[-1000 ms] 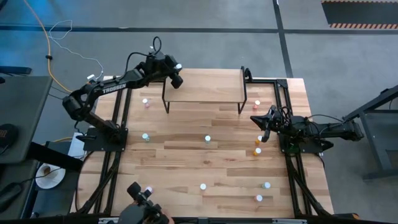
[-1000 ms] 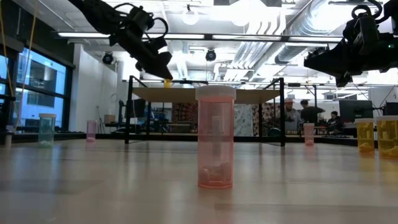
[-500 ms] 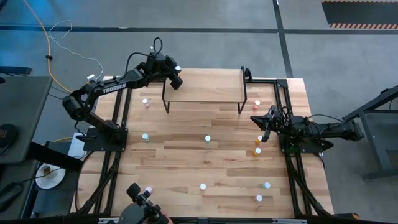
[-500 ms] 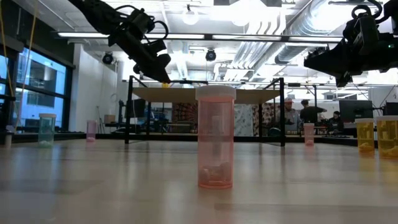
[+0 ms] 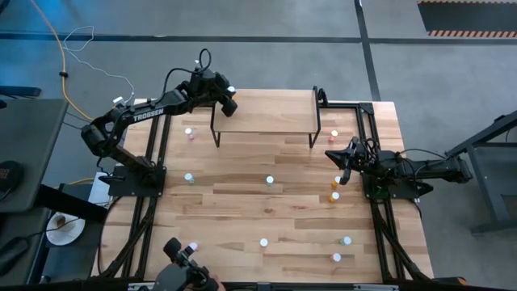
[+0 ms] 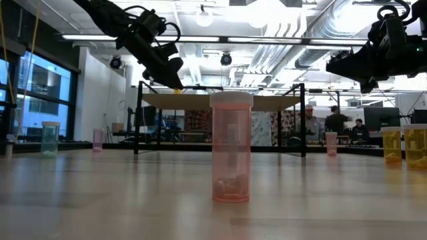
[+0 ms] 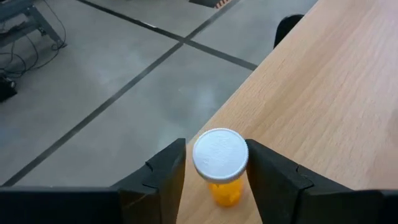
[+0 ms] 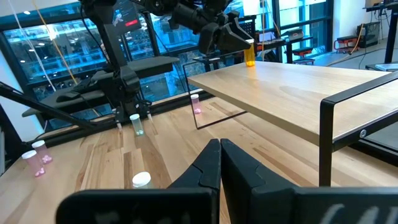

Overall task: Pick and place medicine bottles onto shelf by color
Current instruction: Put the left orange pill bottle on the shelf

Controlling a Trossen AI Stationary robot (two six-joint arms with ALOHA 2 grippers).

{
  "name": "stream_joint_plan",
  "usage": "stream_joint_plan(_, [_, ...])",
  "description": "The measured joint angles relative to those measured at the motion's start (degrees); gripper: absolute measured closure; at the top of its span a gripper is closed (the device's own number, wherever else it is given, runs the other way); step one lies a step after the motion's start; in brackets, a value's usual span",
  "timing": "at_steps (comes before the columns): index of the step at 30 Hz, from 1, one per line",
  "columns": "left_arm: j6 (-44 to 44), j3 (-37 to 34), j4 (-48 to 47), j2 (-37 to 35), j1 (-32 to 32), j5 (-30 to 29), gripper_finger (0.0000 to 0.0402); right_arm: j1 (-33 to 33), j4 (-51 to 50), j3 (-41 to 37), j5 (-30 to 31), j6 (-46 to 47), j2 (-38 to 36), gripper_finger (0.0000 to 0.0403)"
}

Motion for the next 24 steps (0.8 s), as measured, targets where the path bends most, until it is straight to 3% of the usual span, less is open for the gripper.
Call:
stream_joint_plan(8, [0.0,0.0,0.1,0.0,0.0,-1.3,0.0215,0.0,0.0,0.0,0.0,0.0,0.0,0.0402])
stream_joint_plan(24, [0.4,0.0,-2.5,-4.0,-0.3,-0.7,0.0213,0.0,0.0,0.0,0.0,0.0,0.0,0.0402])
